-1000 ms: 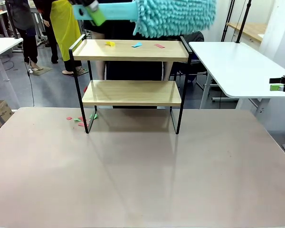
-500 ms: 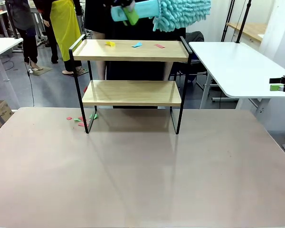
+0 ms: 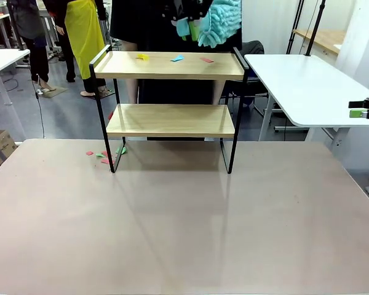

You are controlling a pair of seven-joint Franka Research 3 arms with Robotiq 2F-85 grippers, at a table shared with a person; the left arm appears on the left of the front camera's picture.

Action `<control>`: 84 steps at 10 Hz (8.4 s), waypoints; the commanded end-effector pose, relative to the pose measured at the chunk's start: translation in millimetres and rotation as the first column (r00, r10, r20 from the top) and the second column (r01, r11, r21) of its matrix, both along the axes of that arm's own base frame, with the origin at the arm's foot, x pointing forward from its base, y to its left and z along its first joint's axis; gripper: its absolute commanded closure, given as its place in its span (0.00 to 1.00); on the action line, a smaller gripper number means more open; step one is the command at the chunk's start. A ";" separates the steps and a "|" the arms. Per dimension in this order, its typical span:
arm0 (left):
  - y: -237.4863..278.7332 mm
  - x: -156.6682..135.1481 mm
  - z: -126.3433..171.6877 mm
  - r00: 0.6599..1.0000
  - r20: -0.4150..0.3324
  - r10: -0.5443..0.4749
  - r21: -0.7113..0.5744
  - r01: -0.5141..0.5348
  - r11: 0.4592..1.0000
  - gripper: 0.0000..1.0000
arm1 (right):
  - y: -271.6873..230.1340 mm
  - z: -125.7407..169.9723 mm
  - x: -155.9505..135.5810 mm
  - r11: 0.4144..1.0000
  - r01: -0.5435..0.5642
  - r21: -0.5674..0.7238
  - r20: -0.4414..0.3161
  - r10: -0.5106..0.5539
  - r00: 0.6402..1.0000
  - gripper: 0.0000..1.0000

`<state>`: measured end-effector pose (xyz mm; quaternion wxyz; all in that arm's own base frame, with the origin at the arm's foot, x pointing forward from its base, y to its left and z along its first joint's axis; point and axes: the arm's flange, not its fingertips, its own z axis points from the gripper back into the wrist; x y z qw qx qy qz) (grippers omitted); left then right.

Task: Clean the shelf.
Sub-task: Clean the specific section of the Shelf indicated by the human with the Duster, then hand the Duster back to the human.

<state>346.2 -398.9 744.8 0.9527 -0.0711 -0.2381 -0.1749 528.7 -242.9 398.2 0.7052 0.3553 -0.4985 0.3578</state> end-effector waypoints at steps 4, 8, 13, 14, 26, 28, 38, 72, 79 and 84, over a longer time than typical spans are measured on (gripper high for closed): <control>-60.0 24.4 0.7 0.987 -0.030 0.157 0.066 -0.155 0.986 0.86 | 2.2 2.2 -0.3 1.000 0.000 -0.001 0.003 0.000 1.000 0.00; -92.7 35.7 -26.9 0.980 -0.097 0.173 0.108 -0.163 0.981 0.86 | 2.2 2.2 -0.3 1.000 0.000 -0.001 0.003 0.000 1.000 0.00; -95.2 36.7 -60.4 0.978 -0.122 0.168 0.143 -0.150 0.978 0.86 | 2.2 2.2 -0.3 1.000 0.000 -0.001 0.003 0.000 1.000 0.00; -95.2 36.7 -60.4 0.978 -0.122 0.168 0.143 -0.150 0.978 0.86 | 2.2 2.2 -0.3 1.000 0.000 -0.001 0.003 0.000 1.000 0.00; 28.9 64.1 -64.3 0.880 -0.117 0.460 0.490 -0.352 0.798 0.86 | 2.2 2.2 -0.3 1.000 0.000 -0.001 0.003 0.000 1.000 0.00; 58.9 62.0 -61.0 0.854 -0.047 0.519 0.562 -0.407 0.721 0.86 | 2.2 2.2 -0.3 1.000 0.000 -0.001 0.003 0.000 1.000 0.00; 76.7 40.9 -40.1 0.836 0.067 0.545 0.590 -0.474 0.654 0.86 | 2.2 2.2 -0.3 1.000 0.000 -0.001 0.003 0.000 1.000 0.00; 237.6 -146.5 -61.9 0.401 -0.805 -0.437 0.377 0.915 0.146 0.86 | 2.2 2.2 -0.3 1.000 0.000 -0.001 0.003 0.000 1.000 0.00; 219.5 -133.8 -75.0 0.413 -0.812 -0.411 0.394 0.909 0.134 0.86 | 2.2 2.2 -0.3 1.000 0.000 -0.001 0.003 0.000 1.000 0.00; 219.5 -133.8 -75.0 0.413 -0.812 -0.411 0.394 0.909 0.134 0.86 | 2.2 2.2 -0.3 1.000 0.000 -0.001 0.003 0.000 1.000 0.00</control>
